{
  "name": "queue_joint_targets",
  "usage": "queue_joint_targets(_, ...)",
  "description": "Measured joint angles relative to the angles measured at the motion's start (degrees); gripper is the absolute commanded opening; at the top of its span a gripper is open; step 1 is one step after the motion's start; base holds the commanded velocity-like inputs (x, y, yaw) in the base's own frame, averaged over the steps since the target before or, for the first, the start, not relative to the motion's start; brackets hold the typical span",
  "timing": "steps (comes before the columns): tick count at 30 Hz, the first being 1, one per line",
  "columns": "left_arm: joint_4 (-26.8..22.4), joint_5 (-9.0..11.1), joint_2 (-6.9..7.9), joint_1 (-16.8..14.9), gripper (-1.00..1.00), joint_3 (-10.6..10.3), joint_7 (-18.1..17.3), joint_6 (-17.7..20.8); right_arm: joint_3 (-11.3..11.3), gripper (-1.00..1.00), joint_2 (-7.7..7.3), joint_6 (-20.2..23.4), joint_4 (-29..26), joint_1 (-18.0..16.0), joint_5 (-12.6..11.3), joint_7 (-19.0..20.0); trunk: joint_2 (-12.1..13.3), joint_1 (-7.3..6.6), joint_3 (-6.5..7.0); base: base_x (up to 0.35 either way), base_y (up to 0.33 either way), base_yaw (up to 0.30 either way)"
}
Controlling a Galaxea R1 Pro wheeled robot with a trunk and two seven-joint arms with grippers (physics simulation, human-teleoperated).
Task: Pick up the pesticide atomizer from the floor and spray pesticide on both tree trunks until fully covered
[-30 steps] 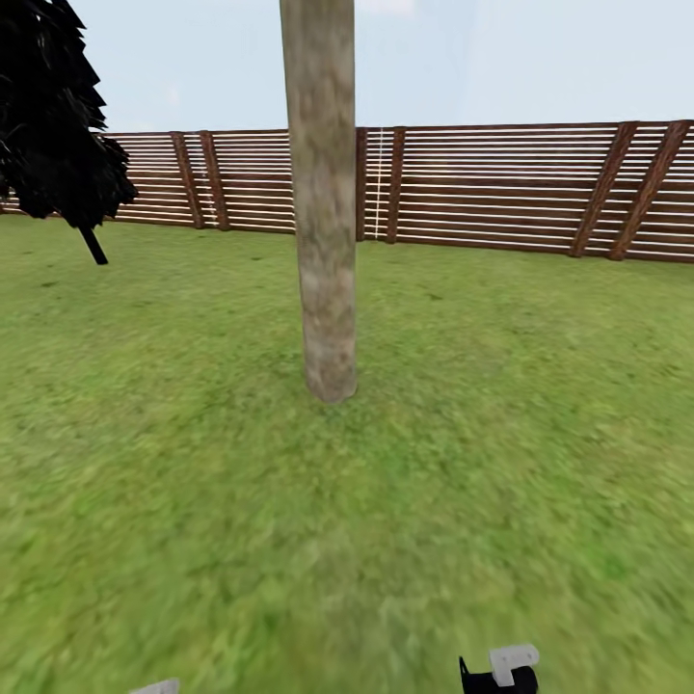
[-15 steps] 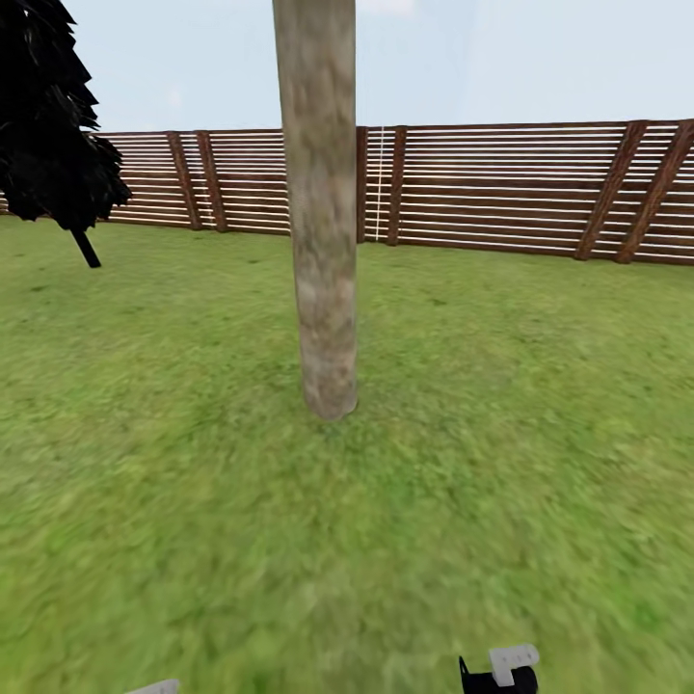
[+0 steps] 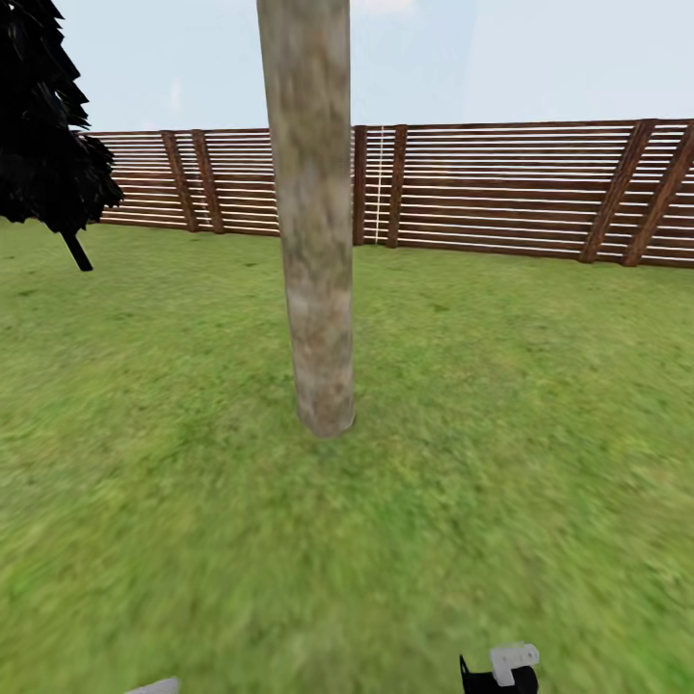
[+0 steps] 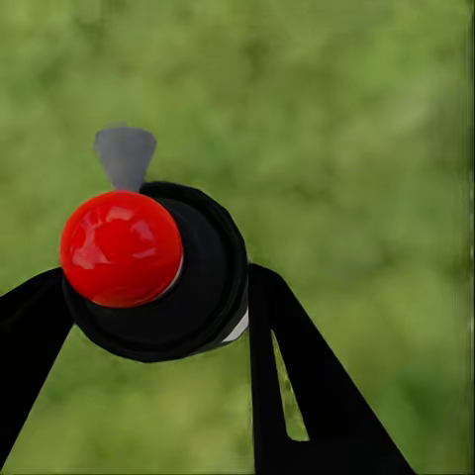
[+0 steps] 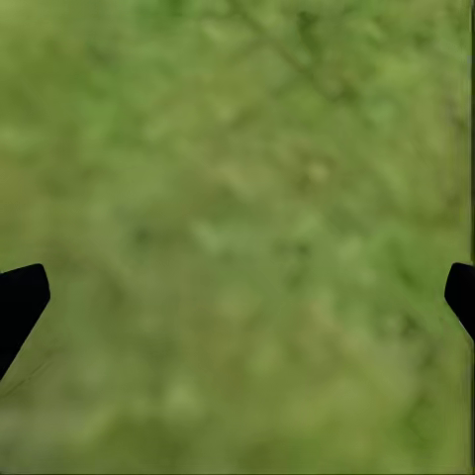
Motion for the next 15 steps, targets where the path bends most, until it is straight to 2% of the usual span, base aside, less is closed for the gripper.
queue_joint_targets(4, -0.5, -0.9, -0.06, -0.4, -1.0, -0.7, -0.2, 0.3, 0.2, 1.0, -0.37, 0.0, -0.9, -0.1, 0.2, 0.3, 0.0, 0.0, 0.0, 0.053, -0.016, 0.0)
queue_joint_targets(6, -0.6, -3.7, 0.19, -0.7, -1.0, -2.4, -0.5, 0.5, 0.3, 1.0, -0.64, 0.0, -3.8, -0.1, 1.9, 0.4, 0.0, 0.0, 0.01, 0.009, -0.003, 0.0)
queue_joint_targets(7, -1.3, -6.1, 0.6, -1.4, -1.0, -3.7, -1.0, 0.6, 0.3, 1.0, -0.7, 0.1, -7.1, -0.2, 4.8, 0.5, 0.0, 0.0, 0.02, 0.003, -0.001, 0.0)
queue_joint_targets(8, -2.9, -9.5, 1.18, -2.6, -1.0, -5.1, -3.0, 0.6, 0.3, 1.0, -0.73, 0.2, -10.9, -0.2, 9.5, 0.5, 0.0, 0.0, 0.02, 0.0, 0.0, 0.0)
queue_joint_targets(9, -5.9, -15.3, 2.2, -4.7, -1.0, -7.0, -10.2, 0.8, 0.2, 1.0, -0.75, 0.8, -15.8, -0.1, 17.7, 1.7, 0.0, 0.0, 0.02, 0.0, 0.0, 0.0)
queue_joint_targets(10, -7.1, -17.4, 2.63, -5.6, -1.0, -6.7, -14.9, 1.1, 0.2, 1.0, -0.73, 1.6, -17.7, -0.1, 21.2, 3.2, 0.0, 0.0, 0.02, 0.0, 0.0, 0.0)
queue_joint_targets(11, -8.3, -21.6, 3.05, -7.1, -1.0, -7.5, -22.4, 2.4, 0.2, 1.0, -0.66, 3.3, -19.3, -0.1, 25.8, 7.6, 0.0, 0.0, 0.01, 0.0, 0.0, 0.0)
queue_joint_targets(12, -9.3, -25.4, 3.44, -9.3, -1.0, -7.0, -29.1, 4.8, 0.2, 1.0, -0.63, 4.9, -20.2, -0.2, 29.4, 12.9, 0.0, 0.0, 0.01, 0.0, 0.0, 0.0)
queue_joint_targets(14, -10.2, -31.3, 4.28, -12.3, -1.0, -7.1, -36.5, 8.4, 0.2, 1.0, -0.61, 6.3, -21.5, -1.3, 32.2, 21.8, 0.0, 0.0, 0.01, 0.0, 0.0, 0.0)
queue_joint_targets(15, -10.6, -36.2, 4.97, -14.4, -1.0, -7.1, -43.1, 10.4, 0.1, 1.0, -0.64, 6.9, -24.0, -2.9, 33.3, 31.2, 0.0, 0.0, 0.02, 0.0, 0.0, 0.0)
